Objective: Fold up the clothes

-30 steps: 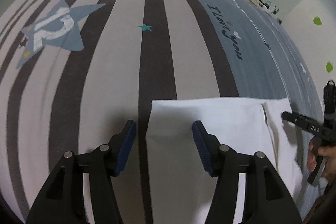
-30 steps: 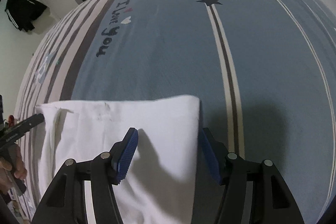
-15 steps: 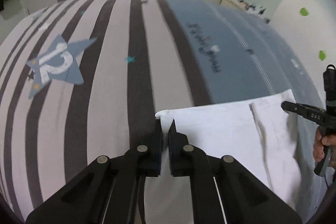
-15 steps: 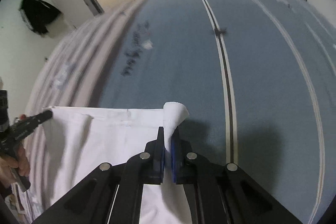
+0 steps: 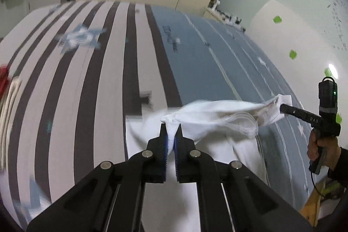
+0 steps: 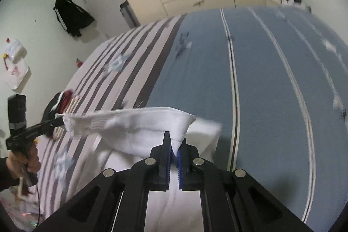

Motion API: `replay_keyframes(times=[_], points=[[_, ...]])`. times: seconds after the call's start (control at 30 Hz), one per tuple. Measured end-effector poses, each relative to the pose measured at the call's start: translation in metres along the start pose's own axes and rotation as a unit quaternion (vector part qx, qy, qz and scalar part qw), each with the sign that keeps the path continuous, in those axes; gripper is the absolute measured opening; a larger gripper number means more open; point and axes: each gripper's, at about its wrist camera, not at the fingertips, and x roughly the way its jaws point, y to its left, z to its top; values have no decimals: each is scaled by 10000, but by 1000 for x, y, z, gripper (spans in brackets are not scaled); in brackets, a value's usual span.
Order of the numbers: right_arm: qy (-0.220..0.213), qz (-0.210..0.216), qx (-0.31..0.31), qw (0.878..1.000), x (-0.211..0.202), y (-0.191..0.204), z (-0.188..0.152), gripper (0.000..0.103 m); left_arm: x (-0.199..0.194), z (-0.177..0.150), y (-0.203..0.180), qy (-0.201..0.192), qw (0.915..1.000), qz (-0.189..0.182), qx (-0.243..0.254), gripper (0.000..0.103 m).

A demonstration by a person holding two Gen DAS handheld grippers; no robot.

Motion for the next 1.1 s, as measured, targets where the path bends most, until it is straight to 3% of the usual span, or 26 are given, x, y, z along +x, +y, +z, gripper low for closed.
replay_keyframes(times=[0.13, 0.27, 0.5, 0.63, 0.73, 0.8, 0.87, 0.93, 1.1], points=[[407, 31, -32, 9992, 4, 3, -62, 5, -22, -71, 4, 315, 9993, 12, -216, 3], [660, 49, 116, 9977, -5, 4, -110, 5, -22, -110, 6, 448, 9983, 124, -360, 3], [705, 141, 246, 9971, -14, 6, -123, 5, -36, -117, 3, 287, 9955, -190, -882, 3], [719, 220, 221, 9969, -9, 16, -128, 5, -44, -118, 2, 231, 9954, -233, -902, 3], [806, 132, 163, 9965, -10, 11, -138, 5, -40, -124, 3, 338, 9968, -39, -726, 3], [1044, 31, 136, 9944, -6, 6, -150, 9, -30, -134, 6, 592, 9966, 288, -496, 5], [1283, -54, 117, 9917, -5, 2, -161, 16, -25, -143, 10, 810, 9945, 612, -259, 14], [1458, -133, 46, 9892, -9, 0, -171, 20, -27, -149, 14, 959, 9926, 737, -115, 17], [1440, -259, 11, 9892, -34, -1, -173, 21, -49, -150, 23, 844, 9917, 961, -101, 19]])
